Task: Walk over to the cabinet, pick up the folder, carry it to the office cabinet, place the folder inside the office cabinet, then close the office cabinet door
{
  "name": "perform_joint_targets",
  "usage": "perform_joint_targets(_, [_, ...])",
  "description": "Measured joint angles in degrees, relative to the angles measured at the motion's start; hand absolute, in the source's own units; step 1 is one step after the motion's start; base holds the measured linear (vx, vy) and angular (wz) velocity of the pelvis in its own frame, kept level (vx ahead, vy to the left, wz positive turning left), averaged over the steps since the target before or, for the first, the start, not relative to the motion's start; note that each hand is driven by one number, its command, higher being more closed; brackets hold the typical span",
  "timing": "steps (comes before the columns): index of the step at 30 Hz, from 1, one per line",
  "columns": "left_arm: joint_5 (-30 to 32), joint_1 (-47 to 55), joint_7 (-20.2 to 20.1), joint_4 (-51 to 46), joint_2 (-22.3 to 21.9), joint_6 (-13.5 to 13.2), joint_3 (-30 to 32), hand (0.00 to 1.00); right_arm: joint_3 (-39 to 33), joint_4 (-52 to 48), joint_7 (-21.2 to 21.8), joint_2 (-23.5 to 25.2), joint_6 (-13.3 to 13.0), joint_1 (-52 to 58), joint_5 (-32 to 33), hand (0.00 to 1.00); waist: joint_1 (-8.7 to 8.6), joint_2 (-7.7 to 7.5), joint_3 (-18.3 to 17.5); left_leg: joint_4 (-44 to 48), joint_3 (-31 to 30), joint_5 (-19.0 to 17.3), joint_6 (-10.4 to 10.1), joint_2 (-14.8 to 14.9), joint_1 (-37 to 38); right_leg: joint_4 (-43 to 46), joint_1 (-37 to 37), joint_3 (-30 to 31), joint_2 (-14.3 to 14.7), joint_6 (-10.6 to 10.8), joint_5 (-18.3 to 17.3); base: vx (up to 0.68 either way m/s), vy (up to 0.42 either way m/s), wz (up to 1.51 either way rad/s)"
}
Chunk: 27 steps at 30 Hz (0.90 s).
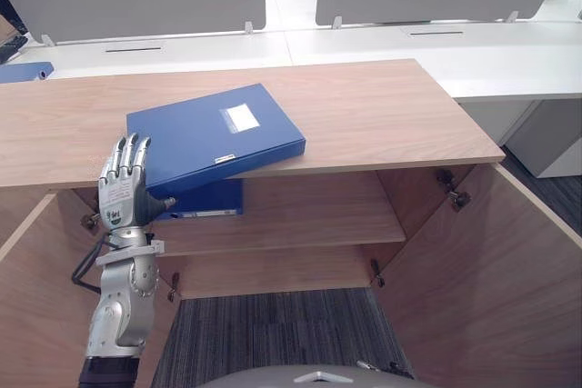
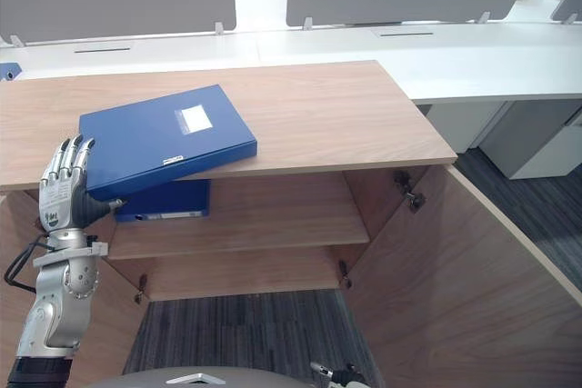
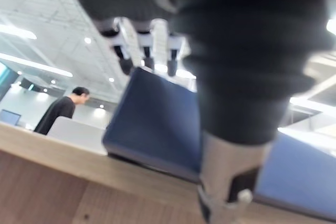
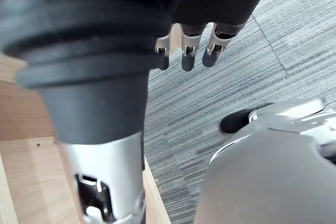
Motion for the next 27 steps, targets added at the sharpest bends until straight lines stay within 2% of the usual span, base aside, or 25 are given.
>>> perform_joint_targets(9, [-0.12, 0.01, -0.31, 0.43, 0.0, -0.06, 0.0, 0.0, -1.09, -0.12, 0.03, 0.29, 0.03, -0.01, 0.0, 0.0, -0.01, -0.01, -0.01, 0.0, 0.68, -0.26, 0.05, 0.01, 0.08, -0.07, -0.24, 0.65, -0.01, 0.0, 0.0, 0.0, -0.006, -0.04])
perform_joint_targets(10, [-0.12, 0.0, -0.49, 0.64, 0.0, -0.06, 0.0, 1.0, -1.09, -0.12, 0.03, 0.29, 0.03, -0.01, 0.0, 0.0, -0.02, -0.02, -0.01, 0.0, 0.69, -0.27, 0.05, 0.01, 0.08, -0.09, -0.24, 0.65, -0.01, 0.0, 0.0, 0.0, 0.0, 0.0])
perform_joint_targets(16, [0.03, -0.43, -0.91, 2.82, 0.14, -0.03, 0.25, 1.0, -1.08, -0.16, 0.03, 0.28, 0.03, 0.0, 0.0, 0.0, 0.01, -0.03, -0.04, 0.0, 0.74, -0.3, 0.04, 0.01, 0.06, -0.17, -0.23, 0.66, -0.01, 0.0, 0.01, -0.02, -0.03, 0.0])
perform_joint_targets(27, [0.04, -2.53, 1.38, 3.19, 1.63, -0.11, 0.65, 1.0, -1.08, -0.32, 0.02, 0.3, 0.03, -0.01, 0.0, 0.0, -0.3, 0.04, -0.44, 0.0, 0.84, -0.32, 0.04, 0.02, 0.11, -0.2, -0.23, 0.75, -0.01, -0.01, 0.02, -0.01, -0.01, 0.0])
